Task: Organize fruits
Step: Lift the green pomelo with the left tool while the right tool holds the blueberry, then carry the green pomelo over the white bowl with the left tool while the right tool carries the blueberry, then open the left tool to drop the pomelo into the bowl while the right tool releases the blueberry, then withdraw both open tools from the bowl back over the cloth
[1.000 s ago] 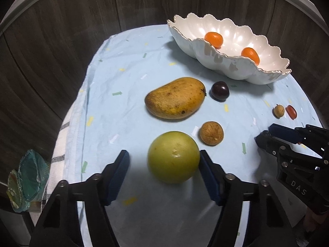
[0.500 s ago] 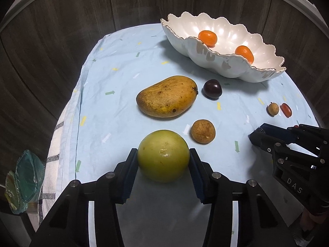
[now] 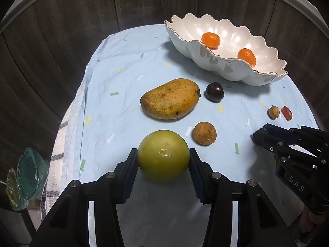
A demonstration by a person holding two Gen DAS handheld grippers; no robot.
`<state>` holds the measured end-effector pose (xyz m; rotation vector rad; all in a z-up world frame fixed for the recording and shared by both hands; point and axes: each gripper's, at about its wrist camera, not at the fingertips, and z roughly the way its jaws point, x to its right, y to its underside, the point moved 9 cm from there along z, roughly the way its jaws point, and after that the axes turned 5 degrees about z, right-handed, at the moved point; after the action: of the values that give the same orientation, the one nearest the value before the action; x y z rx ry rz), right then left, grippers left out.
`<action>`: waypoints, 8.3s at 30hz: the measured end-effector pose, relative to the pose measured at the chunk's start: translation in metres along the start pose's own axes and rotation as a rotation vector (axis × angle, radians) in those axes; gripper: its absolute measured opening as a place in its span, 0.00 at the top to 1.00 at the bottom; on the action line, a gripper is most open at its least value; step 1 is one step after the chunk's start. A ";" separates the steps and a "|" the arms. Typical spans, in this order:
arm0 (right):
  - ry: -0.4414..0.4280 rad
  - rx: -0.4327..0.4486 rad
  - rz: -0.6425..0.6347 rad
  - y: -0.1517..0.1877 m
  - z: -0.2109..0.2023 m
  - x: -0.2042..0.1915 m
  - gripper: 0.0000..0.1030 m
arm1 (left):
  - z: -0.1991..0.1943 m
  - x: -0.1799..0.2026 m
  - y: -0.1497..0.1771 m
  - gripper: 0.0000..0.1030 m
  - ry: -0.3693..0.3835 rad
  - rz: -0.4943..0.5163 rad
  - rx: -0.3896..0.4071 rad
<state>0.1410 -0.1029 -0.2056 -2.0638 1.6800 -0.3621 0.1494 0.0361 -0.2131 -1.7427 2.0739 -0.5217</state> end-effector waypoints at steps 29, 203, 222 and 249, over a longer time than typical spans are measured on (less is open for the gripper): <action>0.002 0.077 0.056 -0.024 -0.026 0.015 0.79 | -0.029 0.017 -0.036 0.54 -0.011 0.025 0.057; 0.194 0.244 0.211 -0.146 -0.074 0.129 0.25 | -0.047 0.044 -0.189 0.08 -0.027 0.058 0.191; 0.167 0.234 0.202 -0.117 -0.083 0.111 0.25 | -0.059 0.040 -0.154 0.08 -0.031 0.063 0.183; 0.191 0.183 0.211 -0.049 -0.074 0.110 0.25 | -0.053 0.052 -0.097 0.08 -0.043 0.097 0.173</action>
<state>0.1721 -0.2151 -0.1256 -1.7481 1.8783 -0.6340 0.1964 -0.0293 -0.1207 -1.5343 2.0081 -0.6101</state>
